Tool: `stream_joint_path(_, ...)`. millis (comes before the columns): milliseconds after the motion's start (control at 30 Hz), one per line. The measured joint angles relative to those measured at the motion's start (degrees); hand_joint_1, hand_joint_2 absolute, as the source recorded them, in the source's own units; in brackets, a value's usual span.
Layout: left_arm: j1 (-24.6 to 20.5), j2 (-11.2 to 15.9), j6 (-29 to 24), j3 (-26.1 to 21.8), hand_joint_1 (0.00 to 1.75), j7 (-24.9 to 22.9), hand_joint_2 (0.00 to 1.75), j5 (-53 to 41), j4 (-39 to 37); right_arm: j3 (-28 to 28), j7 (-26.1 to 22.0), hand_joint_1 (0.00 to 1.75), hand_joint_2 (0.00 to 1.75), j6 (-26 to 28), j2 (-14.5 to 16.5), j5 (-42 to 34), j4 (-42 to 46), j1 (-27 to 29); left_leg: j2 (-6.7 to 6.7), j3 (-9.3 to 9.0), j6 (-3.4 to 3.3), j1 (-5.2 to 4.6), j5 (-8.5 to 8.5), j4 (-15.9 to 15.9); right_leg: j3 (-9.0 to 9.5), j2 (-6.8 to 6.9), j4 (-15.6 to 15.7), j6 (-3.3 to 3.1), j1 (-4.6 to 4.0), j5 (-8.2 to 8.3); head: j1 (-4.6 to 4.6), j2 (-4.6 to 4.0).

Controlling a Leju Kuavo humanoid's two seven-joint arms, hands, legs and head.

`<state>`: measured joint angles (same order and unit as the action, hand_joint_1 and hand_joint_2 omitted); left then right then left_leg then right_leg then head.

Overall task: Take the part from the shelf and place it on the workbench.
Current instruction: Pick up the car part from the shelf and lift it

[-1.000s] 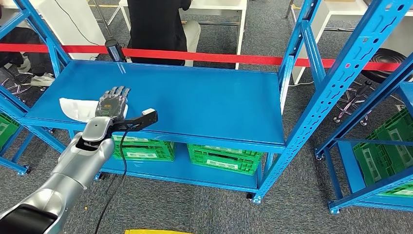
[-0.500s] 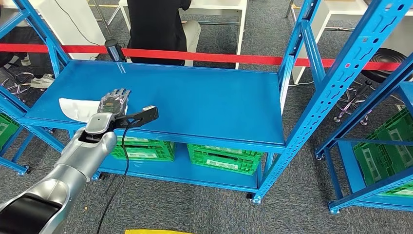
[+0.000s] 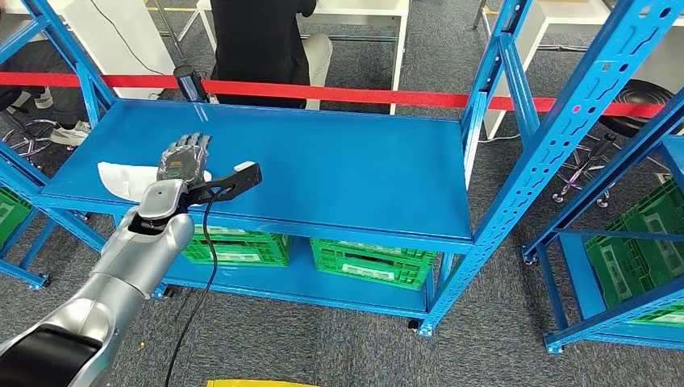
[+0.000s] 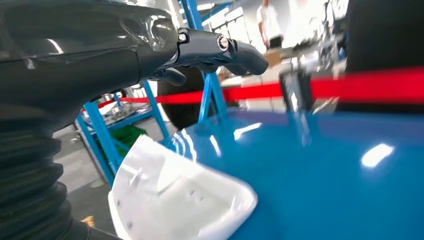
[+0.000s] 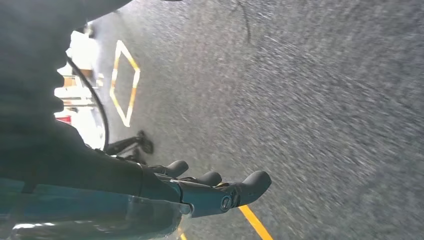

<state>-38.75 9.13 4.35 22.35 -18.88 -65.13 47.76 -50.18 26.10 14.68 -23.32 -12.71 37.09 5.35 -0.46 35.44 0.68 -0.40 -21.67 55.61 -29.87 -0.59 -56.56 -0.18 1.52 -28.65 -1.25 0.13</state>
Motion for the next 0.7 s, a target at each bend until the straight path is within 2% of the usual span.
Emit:
stream_joint_path(367, 7.1, 0.2, 0.7, -3.8, 0.0, -1.4, 1.75, -0.7, 17.5, 0.9, 4.5, 0.0, 1.75, 3.2, -0.1, 0.5, 5.1, 4.1, 0.01, 0.04, -0.01, -0.01, -0.02, 0.0, -0.01, 0.0, 0.0, 0.0, -0.01, -0.01, 0.01, 0.0)
stream_joint_path(533, 13.0, 1.8, 0.3, -7.2, 0.0, -1.2, 1.75, -0.4, 23.9, 2.1, 9.4, 0.0, 1.75, 6.4, -0.4, 1.1, 11.5, 7.7, 0.05, 0.04, -0.01, 0.01, -0.05, 0.0, -0.05, -0.03, 0.0, -0.01, -0.02, -0.02, 0.0, 0.0)
stream_joint_path(700, 16.2, 3.1, 0.3, -9.4, 0.0, -1.0, 1.75, -0.3, 26.8, 2.7, 10.3, 0.0, 1.75, 7.0, -0.8, 1.2, 15.7, 9.4, 0.02, 0.05, -0.01, 0.02, -0.04, -0.1, -0.06, 0.0, 0.0, -0.02, -0.05, -0.03, -0.01, 0.0)
